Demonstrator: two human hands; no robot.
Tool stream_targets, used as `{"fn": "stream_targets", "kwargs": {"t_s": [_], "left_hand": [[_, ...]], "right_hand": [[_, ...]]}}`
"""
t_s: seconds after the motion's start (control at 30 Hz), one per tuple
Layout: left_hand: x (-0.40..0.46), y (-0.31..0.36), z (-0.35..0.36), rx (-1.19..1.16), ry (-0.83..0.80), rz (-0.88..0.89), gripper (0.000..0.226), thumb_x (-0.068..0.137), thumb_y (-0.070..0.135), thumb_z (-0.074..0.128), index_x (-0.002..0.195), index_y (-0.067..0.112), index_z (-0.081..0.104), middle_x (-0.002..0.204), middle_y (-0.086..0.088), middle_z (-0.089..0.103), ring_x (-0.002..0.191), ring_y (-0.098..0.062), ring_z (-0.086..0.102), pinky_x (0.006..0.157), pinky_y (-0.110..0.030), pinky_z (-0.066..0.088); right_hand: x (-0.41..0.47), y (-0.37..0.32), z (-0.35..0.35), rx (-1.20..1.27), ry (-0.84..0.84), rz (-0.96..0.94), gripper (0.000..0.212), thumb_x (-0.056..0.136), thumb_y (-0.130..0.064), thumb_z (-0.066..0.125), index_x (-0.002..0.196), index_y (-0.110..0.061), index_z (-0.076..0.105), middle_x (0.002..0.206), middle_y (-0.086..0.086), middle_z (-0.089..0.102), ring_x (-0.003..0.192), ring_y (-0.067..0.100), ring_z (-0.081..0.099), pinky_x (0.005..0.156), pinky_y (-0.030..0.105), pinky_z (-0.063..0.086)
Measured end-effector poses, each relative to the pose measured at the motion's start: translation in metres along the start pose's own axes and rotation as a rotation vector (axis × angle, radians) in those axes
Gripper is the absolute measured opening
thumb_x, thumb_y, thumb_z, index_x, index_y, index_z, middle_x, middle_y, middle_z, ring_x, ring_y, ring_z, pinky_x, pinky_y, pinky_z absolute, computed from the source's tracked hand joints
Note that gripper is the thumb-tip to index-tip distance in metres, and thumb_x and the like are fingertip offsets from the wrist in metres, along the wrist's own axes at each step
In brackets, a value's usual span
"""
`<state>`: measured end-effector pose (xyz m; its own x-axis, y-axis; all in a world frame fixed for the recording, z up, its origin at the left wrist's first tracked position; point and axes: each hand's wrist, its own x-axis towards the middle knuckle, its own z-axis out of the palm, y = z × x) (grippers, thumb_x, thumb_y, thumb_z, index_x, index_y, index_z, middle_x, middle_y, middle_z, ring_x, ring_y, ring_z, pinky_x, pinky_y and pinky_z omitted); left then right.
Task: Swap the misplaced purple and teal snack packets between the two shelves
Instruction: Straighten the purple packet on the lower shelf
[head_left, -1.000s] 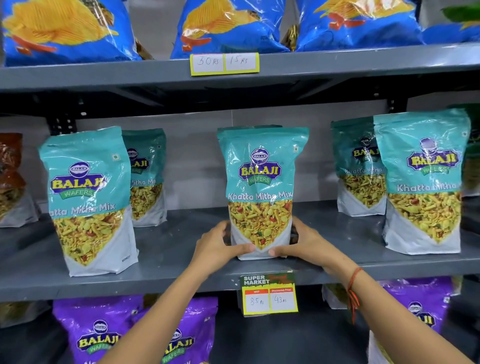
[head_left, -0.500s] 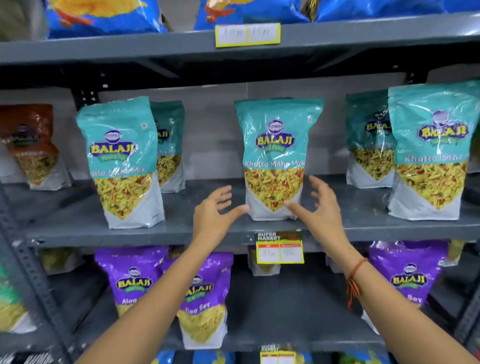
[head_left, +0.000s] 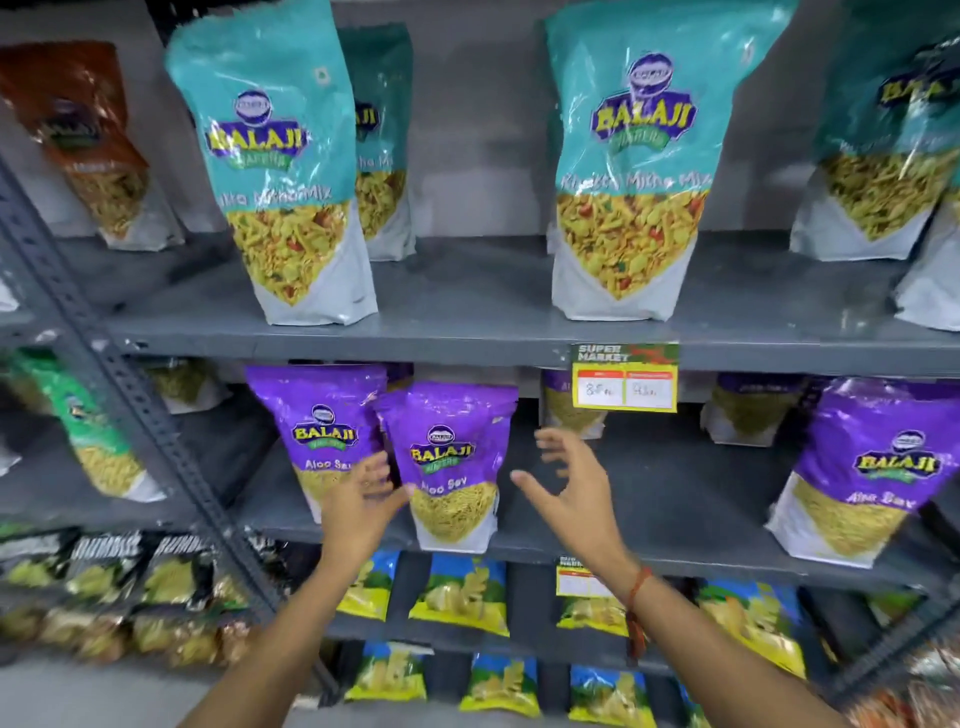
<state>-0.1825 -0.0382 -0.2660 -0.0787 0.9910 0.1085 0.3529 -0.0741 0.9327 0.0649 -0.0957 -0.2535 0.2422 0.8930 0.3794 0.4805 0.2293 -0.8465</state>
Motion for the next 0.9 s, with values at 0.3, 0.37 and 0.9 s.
{"fn": "stream_targets", "kwargs": {"t_s": [0.3,0.37,0.9], "left_hand": [[0.032,-0.094,0.022,0.034,-0.314,-0.329,0.093,0.072,0.001,0.079,0.148,0.009,0.026,0.145,-0.015,0.039,0.132,-0.034,0.045,0.096,-0.04,0.044],[0.037,-0.096,0.025,0.02,-0.328,-0.337,0.093,0.069,0.005,0.083,0.146,0.01,0.03,0.141,-0.015,0.044,0.131,-0.035,0.047,0.097,-0.042,0.045],[0.024,-0.063,0.099,0.148,-0.303,-0.106,0.039,0.075,0.015,0.078,0.104,0.029,0.056,0.091,0.012,0.069,0.08,0.007,0.067,0.086,-0.031,0.054]], "right_hand": [[0.007,0.096,0.083,0.144,-0.485,0.484,0.069,0.071,0.002,0.081,0.121,-0.025,0.042,0.119,-0.009,0.057,0.109,0.012,0.06,0.084,0.017,0.054],[0.008,0.104,0.095,0.133,-0.467,0.469,0.063,0.061,-0.015,0.084,0.114,-0.028,0.053,0.118,-0.002,0.066,0.111,0.019,0.066,0.093,0.035,0.057],[0.012,0.129,0.053,0.005,-0.205,0.434,0.062,0.069,-0.015,0.082,0.124,-0.022,0.056,0.115,0.003,0.072,0.104,0.021,0.069,0.091,0.044,0.057]]}}
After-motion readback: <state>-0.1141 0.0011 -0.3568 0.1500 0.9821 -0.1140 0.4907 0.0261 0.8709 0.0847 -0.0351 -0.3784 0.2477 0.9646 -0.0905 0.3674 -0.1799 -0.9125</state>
